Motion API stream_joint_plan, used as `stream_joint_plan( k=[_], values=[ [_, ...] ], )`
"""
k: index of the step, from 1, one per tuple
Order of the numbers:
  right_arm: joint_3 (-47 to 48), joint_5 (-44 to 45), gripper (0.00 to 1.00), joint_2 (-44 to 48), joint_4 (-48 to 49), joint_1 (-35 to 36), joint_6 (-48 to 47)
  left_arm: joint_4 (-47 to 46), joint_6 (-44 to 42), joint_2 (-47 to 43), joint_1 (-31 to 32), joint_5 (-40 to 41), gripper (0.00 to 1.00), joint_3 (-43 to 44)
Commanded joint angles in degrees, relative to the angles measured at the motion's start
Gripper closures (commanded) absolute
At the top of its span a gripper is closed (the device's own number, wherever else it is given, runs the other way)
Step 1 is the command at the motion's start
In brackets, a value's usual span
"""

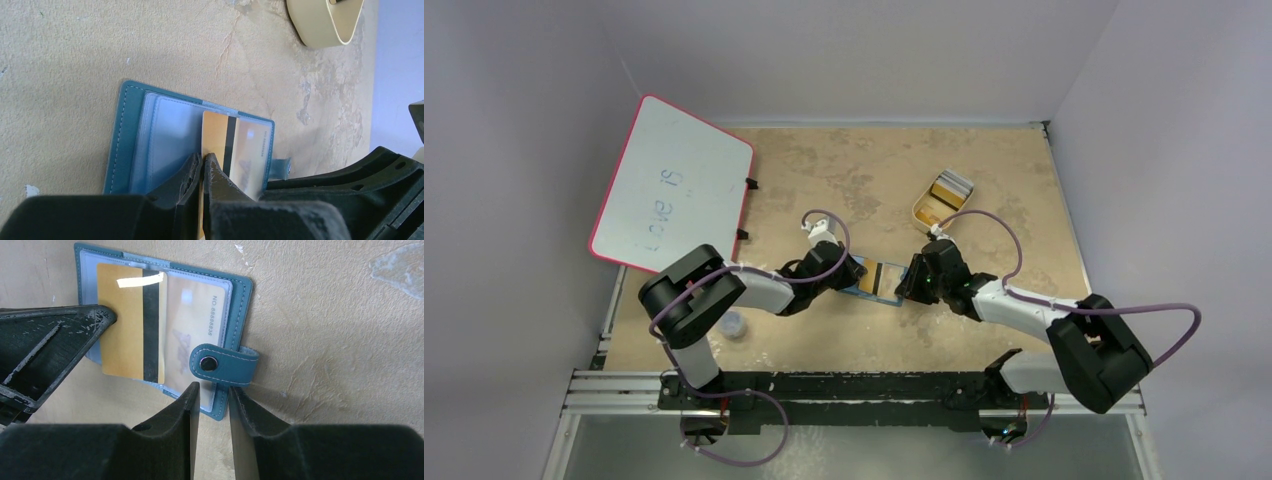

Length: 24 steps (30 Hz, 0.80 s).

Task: Put the credit cards into the card holder
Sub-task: Insert the credit card into the card holder.

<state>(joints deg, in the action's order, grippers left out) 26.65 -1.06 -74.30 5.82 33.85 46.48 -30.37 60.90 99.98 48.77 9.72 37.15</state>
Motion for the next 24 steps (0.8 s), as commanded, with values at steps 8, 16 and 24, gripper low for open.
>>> stream_joint_plan(
  k=[8,16,24],
  values=[
    [-1.2,-1.9,0.7,-1.4,0.4,0.6,0.4,13.7,-8.5,-0.2,0.5,1.1,1.0,3.8],
    [-1.4,-2.2,0.7,-1.6,0.2,0.6,0.3,15.8,-12.6,-0.2,0.5,0.0,1.0,6.0],
    [-1.8,-2.4,0.71,-1.3,-0.4,0.6,0.4,20.4,-15.3,-1.5,0.5,0.7,1.0,8.9]
  ],
)
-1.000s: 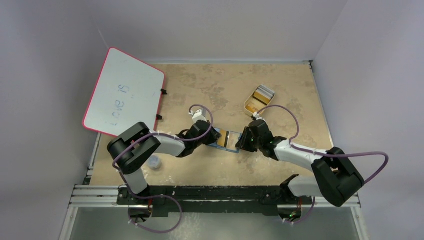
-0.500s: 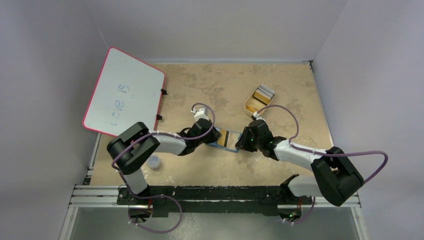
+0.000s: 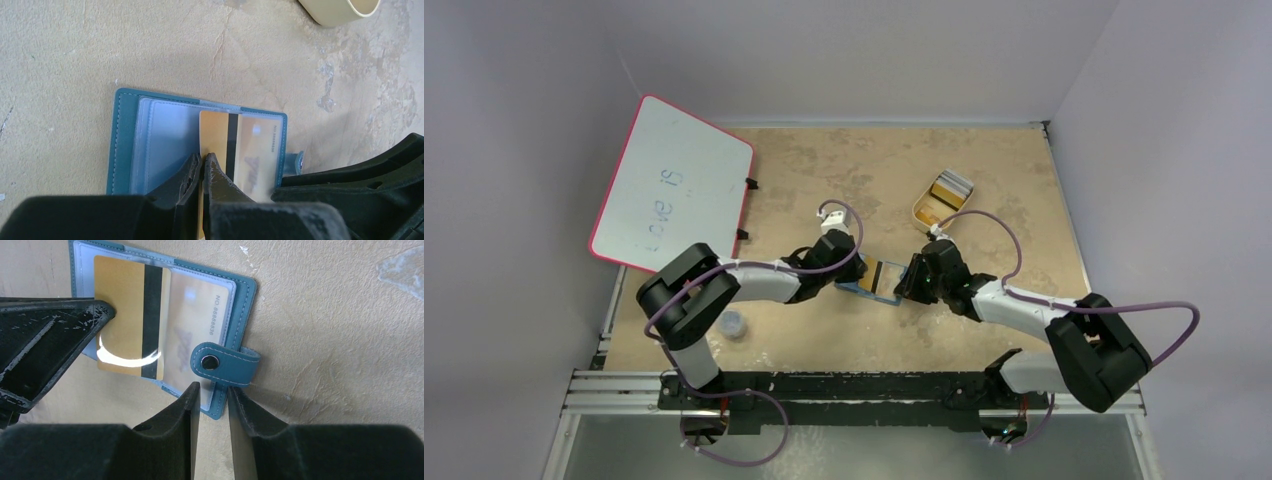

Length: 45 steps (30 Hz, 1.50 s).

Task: Put the credit cards into the card holder
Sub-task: Insert the credit card into the card holder.

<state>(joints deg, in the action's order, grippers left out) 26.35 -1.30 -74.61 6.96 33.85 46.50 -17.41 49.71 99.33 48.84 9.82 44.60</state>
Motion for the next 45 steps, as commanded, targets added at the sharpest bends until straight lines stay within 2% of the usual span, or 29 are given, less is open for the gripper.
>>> stream_joint_plan(
  k=[1,22,45],
  values=[
    [-1.4,-2.2,0.71,-1.0,-1.6,0.6,0.3,7.7,-4.2,-0.8,0.5,0.5,1.0,1.7],
    [-0.9,-2.4,0.71,-0.7,-1.9,0.6,0.2,16.5,-12.4,0.4,0.3,0.6,1.0,7.8],
    [-0.8,-3.0,0.72,-2.0,-0.2,0.6,0.5,-5.0,-0.7,3.7,0.5,-5.1,1.0,-4.1]
  ],
)
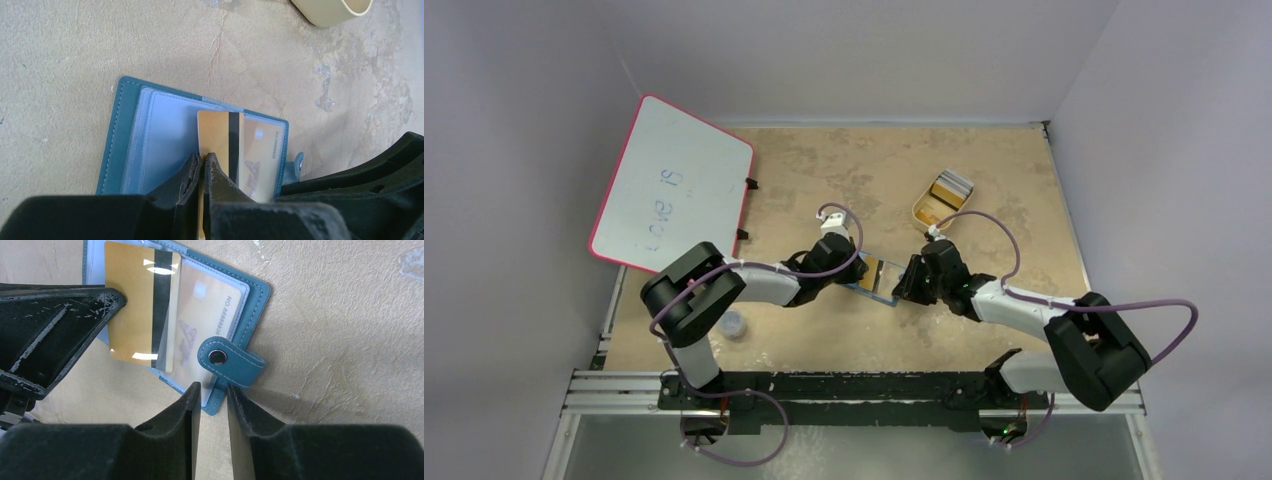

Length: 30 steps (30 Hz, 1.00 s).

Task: Put the credit cards into the card holder
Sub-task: Insert the credit card into the card holder.

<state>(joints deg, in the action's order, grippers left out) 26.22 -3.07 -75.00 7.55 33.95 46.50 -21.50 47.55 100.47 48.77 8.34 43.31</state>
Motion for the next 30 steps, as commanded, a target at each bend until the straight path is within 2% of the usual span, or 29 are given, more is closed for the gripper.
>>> stream_joint_plan(
  k=[1,10,17,22,26,30],
  values=[
    [-0.7,-1.0,0.72,-1.6,-0.7,0.5,0.7,-1.4,1.0,2.5,0.5,-4.4,1.0,-3.0],
    [2.6,3.1,0.72,-2.9,-2.2,-0.2,-1.2,3.3,-3.1,1.3,0.5,-8.8,1.0,-1.8],
    [3.9,5.9,0.72,-2.2,-4.6,-1.5,-3.4,13.6,-7.5,0.7,0.4,-8.4,1.0,1.6],
    [4.7,6.0,0.72,-1.5,-5.3,-2.0,-4.7,17.0,-8.6,3.1,0.4,-8.9,1.0,4.5],
    [4.3,6.2,0.7,-0.5,-5.8,-2.7,-5.2,18.3,-8.7,2.3,-0.4,-8.4,1.0,4.5],
    [4.4,5.5,0.68,0.7,-5.3,-3.8,-5.9,16.3,-7.6,1.3,-2.9,-12.6,1.0,3.3]
  ],
)
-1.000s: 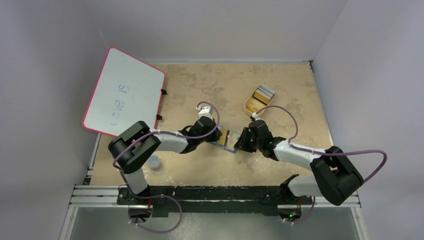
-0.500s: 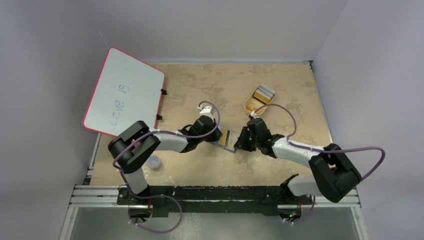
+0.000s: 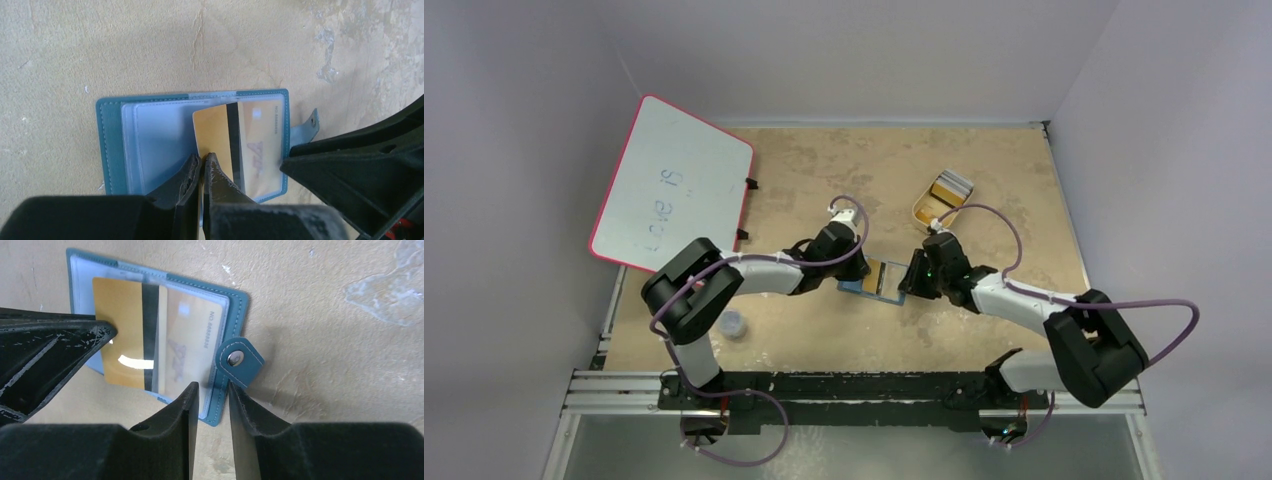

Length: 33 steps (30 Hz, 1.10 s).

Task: Put the credit cards into the card holder
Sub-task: Insert the credit card into the card holder.

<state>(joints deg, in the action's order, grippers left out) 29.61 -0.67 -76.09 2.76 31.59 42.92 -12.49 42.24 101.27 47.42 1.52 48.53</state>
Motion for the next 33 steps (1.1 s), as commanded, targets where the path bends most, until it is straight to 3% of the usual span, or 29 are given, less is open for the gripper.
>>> stream_joint_plan(
  k=[1,12,17,24,33],
  values=[
    [1.0,2.5,0.68,1.9,-0.2,-1.6,-2.5,7.1,-2.2,0.5,-1.8,-6.6,1.0,-1.8],
    [0.2,-2.4,0.68,-0.2,4.5,-3.2,-1.6,0.3,3.6,2.1,-1.9,-7.8,1.0,-3.6],
    [-2.7,-3.3,0.69,1.3,5.7,-3.2,-0.9,-6.1,9.5,1.3,-1.7,-2.8,1.0,-7.7],
    [-5.2,-3.6,0.7,2.6,6.3,-3.2,0.0,-5.6,11.8,-2.5,-1.7,5.2,1.0,-9.7],
    [-5.1,-2.8,0.71,2.4,7.7,-3.2,0.1,-9.1,12.8,0.3,-0.2,2.8,1.0,-9.7]
  ],
)
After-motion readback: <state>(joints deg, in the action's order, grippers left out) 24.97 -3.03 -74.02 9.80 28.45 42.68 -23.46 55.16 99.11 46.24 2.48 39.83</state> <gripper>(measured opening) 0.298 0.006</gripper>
